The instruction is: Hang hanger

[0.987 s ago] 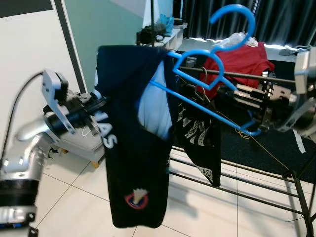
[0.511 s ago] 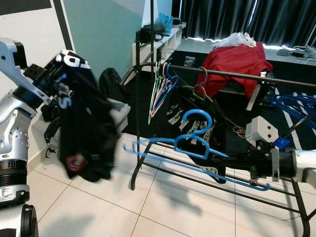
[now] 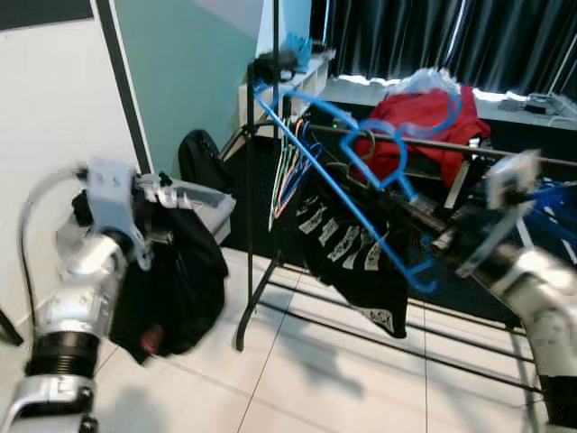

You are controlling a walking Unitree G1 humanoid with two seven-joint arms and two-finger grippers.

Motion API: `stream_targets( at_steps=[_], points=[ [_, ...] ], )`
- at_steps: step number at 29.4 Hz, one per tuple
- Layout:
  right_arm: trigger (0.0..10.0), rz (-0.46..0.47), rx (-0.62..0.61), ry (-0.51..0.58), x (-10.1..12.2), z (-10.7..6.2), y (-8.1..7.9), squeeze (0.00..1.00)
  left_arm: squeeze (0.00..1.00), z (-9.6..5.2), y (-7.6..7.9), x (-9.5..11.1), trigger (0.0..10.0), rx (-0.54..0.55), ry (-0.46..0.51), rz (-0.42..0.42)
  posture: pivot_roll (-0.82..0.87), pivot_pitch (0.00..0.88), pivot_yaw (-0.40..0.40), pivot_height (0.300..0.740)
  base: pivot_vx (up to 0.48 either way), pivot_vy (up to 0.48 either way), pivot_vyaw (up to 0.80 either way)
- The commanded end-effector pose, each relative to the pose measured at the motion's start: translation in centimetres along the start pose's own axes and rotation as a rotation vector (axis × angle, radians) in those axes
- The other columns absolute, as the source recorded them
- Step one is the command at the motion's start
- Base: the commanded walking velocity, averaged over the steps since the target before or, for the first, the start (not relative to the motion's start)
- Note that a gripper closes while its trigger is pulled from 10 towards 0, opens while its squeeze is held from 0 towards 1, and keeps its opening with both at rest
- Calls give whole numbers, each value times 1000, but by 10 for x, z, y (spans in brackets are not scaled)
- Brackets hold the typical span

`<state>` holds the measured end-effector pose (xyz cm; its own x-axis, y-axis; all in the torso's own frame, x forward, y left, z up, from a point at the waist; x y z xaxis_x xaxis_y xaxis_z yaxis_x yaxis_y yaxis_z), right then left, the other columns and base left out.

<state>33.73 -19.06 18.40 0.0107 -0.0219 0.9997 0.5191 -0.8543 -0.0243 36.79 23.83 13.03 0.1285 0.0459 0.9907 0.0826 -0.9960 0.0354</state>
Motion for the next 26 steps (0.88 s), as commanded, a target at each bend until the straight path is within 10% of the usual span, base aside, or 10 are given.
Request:
stream_targets(
  at_steps=[1,7,11,20,22,23,26],
  points=[
    [10000,28,-59,-90,-30,3,-6,0,0,-8,1,-12,10000,34,-46,-11,-23,0,-22,740,0,0,0],
    [10000,64,-157,-119,-60,2,-16,0,0,-27,24,-13,10000,-47,38,26,-3,0,-37,740,0,0,725],
    [10000,17,-154,-162,-64,-5,-23,0,0,-61,61,-18,10000,-252,61,-150,4,0,-48,740,0,0,733],
    [10000,29,-135,-165,-69,-24,-48,0,0,-87,64,-12,10000,-220,91,-8,-2,0,-62,740,0,0,733],
    [10000,40,-140,-157,-70,-29,-56,0,0,-94,75,-11,10000,-230,92,-76,-7,0,-66,740,0,0,738],
    [10000,49,-171,-123,-71,-31,-61,0,0,-98,94,-19,10000,-247,75,-253,-15,0,-81,740,0,0,738],
    [10000,55,-180,-104,-72,-27,-58,0,0,-92,101,-19,10000,-263,82,-329,3,0,-87,740,0,0,738]
  ],
)
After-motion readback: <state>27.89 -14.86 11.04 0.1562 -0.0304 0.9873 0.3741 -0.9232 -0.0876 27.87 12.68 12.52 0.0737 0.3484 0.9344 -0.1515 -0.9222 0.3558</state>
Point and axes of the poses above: a point about 5 cm out from each wrist's last joint towards the gripper, its own z axis pointing out of the wrist towards the gripper, its own x axis along the axis of the wrist's last joint, y = z × x, the point moved 3 cm from there along z, pointing out of the wrist towards the gripper, and after that the axes turned 4 degrees about -z, right-handed, at the moved point
